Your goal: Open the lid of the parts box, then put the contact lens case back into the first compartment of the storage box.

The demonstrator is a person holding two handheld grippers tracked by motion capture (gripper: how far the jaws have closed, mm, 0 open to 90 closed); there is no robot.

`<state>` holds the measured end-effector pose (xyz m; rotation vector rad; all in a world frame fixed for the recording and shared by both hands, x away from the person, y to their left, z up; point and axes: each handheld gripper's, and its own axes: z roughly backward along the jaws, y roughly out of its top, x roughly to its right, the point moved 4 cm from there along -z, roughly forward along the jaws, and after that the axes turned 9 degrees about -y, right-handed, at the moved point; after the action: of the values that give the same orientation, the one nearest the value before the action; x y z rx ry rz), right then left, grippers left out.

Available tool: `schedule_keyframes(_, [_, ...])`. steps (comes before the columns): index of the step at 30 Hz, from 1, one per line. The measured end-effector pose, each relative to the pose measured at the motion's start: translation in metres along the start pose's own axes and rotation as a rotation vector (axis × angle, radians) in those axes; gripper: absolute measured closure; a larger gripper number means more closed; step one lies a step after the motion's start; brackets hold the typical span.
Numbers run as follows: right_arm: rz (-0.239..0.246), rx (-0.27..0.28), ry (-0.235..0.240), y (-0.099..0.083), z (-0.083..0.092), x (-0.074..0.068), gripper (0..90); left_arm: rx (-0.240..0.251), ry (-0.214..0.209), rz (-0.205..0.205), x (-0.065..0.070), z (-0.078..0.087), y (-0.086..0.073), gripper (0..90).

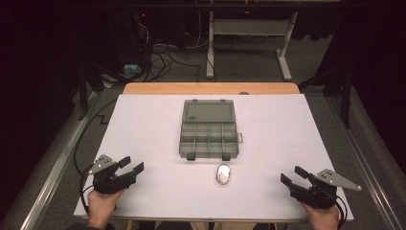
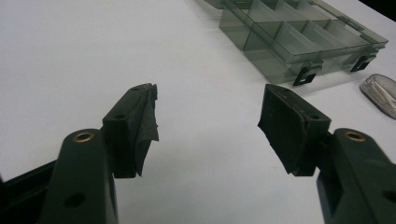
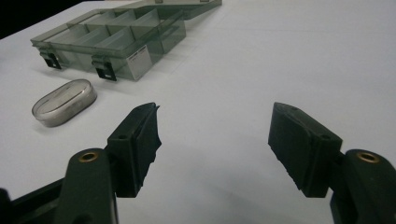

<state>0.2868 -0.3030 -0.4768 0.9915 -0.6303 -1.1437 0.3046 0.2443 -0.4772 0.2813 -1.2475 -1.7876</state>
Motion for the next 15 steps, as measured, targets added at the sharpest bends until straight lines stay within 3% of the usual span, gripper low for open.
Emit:
schedule_keyframes(4, [0.010, -0.006, -0.010, -0.0004, -0.0023, -0.0005, 33.1, 0.005, 0.002, -0.009, 0.0012, 0.0005, 0.0006, 36.4])
schedule_keyframes(9, [0.057, -0.010, -0.017, 0.0008, -0.0057, -0.0061, 33.0, 0.001, 0.009, -0.019, 0.0028, 0.0018, -0.0004, 37.3])
schedule_keyframes(15, [0.067, -0.015, -0.008, -0.0001, -0.0075, -0.0095, 32.8, 0.003, -0.001, -0.034, 0.0082, -0.0006, 0.0020, 37.8])
